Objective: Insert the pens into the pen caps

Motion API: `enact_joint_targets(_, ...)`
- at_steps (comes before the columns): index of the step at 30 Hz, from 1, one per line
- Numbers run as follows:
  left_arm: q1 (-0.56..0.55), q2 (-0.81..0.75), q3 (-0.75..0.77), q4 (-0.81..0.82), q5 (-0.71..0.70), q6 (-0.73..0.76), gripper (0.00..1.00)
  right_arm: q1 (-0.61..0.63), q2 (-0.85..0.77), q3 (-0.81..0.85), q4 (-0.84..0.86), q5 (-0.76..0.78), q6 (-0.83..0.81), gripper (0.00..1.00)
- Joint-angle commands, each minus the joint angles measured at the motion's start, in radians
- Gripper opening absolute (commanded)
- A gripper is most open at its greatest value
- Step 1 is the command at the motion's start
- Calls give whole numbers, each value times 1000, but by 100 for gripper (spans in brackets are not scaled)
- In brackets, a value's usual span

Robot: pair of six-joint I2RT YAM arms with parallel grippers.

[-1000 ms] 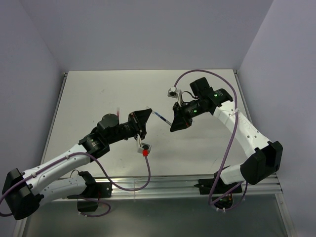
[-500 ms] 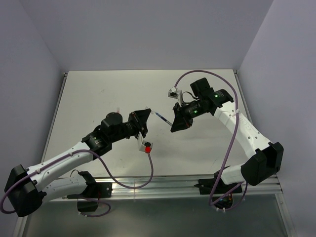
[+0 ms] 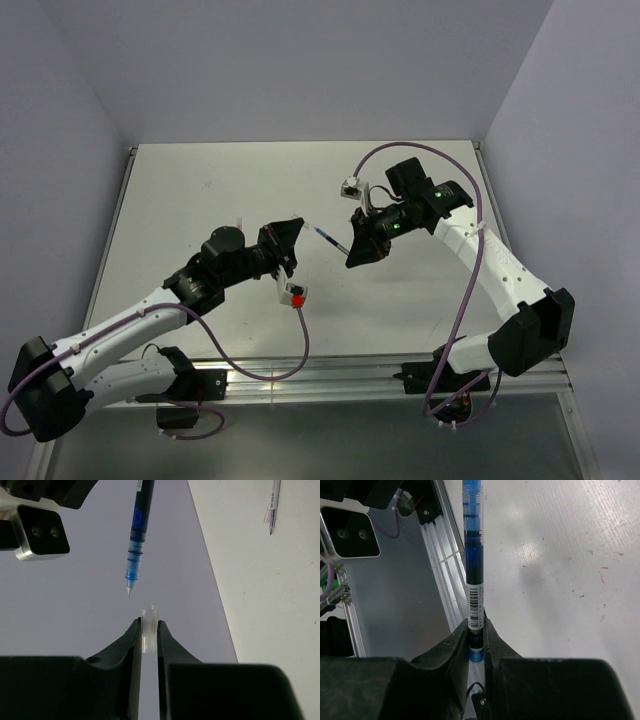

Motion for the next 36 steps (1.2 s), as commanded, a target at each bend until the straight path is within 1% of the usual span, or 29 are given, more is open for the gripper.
enact_joint_targets(1,2,-28,38,45,36,-29,0,6,-11,2,4,3,0,0)
enact_joint_targets(8,-1,-34,43,40,59,-27,0,7,-3,11,2,-4,-1,0)
enact_joint_targets(25,-13,-16,52,57,56,-41,0,17,2,11,-6,3,-9,0)
enact_joint_targets(33,-27,-24,49,36,70,-10,0,20,11,30,-9,2,-7,0)
enact_joint_targets(36,-36,-25,57,2,79,0,0,20,17,36,-10,0,-6,0)
